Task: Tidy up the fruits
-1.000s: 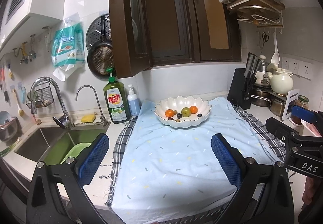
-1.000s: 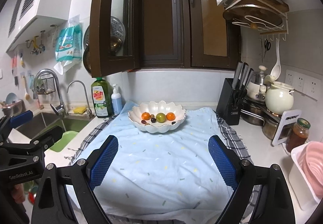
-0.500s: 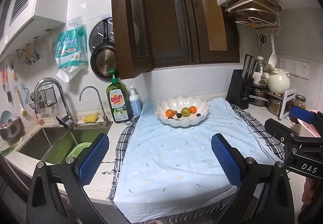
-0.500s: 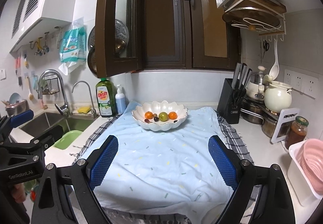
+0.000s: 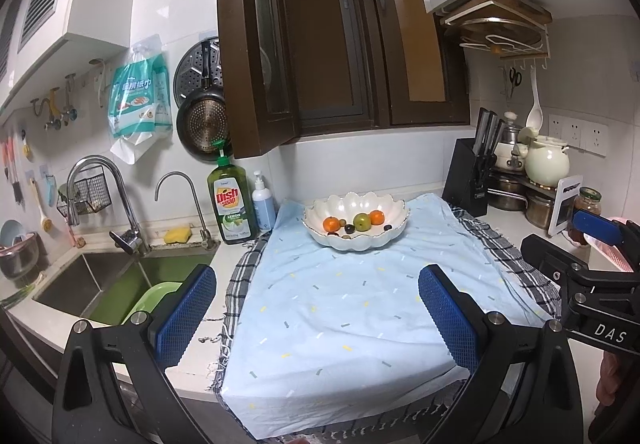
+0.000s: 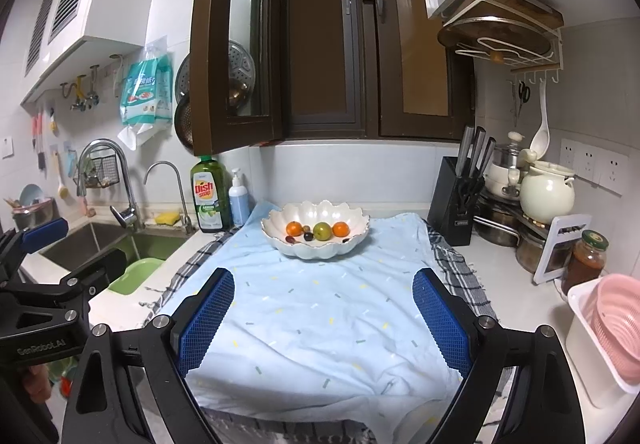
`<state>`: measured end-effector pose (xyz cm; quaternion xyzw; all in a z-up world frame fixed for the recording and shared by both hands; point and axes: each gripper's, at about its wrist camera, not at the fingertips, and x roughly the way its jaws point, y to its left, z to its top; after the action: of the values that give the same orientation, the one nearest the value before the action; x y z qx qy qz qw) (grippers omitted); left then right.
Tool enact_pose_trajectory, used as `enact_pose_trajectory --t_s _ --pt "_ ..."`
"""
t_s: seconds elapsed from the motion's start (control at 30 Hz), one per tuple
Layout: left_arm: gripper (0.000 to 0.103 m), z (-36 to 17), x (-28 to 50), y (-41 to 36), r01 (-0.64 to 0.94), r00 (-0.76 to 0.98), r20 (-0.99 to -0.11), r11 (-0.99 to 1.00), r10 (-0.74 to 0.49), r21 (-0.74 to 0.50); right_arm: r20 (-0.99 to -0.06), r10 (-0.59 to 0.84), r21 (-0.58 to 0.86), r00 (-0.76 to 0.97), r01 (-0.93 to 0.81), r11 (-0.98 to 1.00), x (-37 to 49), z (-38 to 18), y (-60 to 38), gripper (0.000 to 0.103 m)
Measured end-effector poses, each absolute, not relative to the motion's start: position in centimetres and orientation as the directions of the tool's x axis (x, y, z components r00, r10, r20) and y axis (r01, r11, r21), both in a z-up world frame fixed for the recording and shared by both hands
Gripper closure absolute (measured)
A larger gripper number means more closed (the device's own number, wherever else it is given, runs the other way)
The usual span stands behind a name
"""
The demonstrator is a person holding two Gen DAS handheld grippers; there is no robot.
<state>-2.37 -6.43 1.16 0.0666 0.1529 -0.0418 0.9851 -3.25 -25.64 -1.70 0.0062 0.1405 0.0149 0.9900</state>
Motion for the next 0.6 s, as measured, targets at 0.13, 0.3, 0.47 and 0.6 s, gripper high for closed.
enact_pose_trajectory --t_s 0.13,0.3,0.47,0.6 --pt "0.0 1.16 -2.47 -6.63 0.101 0.95 -0.306 0.988 -0.06 0.12 -0.277 0.031 0.014 0.96 -0.028 1.0 -3.29 -1.73 -25.67 0.011" --pt "0.0 1.16 -2.44 -6.51 0.102 0.95 -0.305 0.988 -0.062 0.119 -0.276 0.028 0.013 0.961 -0.025 1.0 -3.23 -1.69 -25.59 0.011" --pt "0.0 1.21 -2.4 -6.61 0.099 0.95 -0.308 0.988 -0.059 0.115 -0.275 0.027 0.012 0.961 -0.025 1.0 -3.35 -1.72 -25.6 0.011" --pt "0.0 1.23 -2.42 -6.57 0.095 0.95 -0.308 0.989 -0.056 0.112 -0.277 0.027 0.013 0.961 -0.024 1.0 -3.36 -1.73 -25.56 0.011"
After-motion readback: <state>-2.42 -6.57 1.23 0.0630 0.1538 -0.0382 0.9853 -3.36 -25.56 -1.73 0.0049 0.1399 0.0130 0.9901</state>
